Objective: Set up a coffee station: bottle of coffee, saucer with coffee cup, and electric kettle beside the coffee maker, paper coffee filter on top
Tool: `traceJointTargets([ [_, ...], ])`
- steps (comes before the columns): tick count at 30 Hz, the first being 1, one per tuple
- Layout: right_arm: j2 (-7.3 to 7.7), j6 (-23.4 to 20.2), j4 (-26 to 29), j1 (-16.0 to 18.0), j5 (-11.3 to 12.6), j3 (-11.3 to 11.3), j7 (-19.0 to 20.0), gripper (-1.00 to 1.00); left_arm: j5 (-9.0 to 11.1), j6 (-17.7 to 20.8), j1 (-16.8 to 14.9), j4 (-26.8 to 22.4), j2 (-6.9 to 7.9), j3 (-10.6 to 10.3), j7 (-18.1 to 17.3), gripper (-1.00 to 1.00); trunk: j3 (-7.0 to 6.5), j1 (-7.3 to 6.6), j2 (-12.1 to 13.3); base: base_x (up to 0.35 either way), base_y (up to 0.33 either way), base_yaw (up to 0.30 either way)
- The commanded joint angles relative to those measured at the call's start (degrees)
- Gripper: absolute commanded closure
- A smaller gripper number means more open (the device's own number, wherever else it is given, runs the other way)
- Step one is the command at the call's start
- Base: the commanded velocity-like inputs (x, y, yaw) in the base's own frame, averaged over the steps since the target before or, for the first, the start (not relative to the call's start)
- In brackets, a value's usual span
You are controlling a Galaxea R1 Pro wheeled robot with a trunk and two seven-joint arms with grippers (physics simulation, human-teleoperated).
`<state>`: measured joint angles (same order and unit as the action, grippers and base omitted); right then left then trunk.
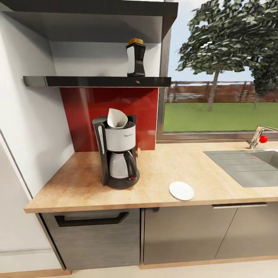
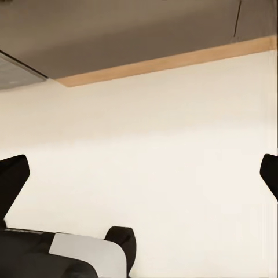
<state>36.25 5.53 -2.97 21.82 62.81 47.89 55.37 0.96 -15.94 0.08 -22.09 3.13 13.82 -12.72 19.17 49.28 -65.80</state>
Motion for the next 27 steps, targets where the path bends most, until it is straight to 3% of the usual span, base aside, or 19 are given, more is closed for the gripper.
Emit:
traceJointTargets([
  [1,-0.04,0.54,-0.20,0.08,0.18,0.47,-0.08,-1.00,0.10,0.04,0.01,-0.06,-0.04,0.41,-0.55,-1.00,0.06,0.00,-0.04,0.000,0.000,0.000],
  [19,0.02,0.36,-0.20,0.06,0.30,0.39,-0.35,-1.00,0.10,0.04,0.01,-0.06,-0.05,0.29,-0.55,-1.00,0.06,0.00,-0.04,0.000,-0.047,-0.003],
  [27,-0.01,0.36,-0.20,0.06,0.34,0.44,-0.35,-1.00,0.10,0.04,0.01,-0.06,-0.05,0.33,-0.55,-1.00,0.06,0.00,-0.04,0.000,-0.031,-0.115],
])
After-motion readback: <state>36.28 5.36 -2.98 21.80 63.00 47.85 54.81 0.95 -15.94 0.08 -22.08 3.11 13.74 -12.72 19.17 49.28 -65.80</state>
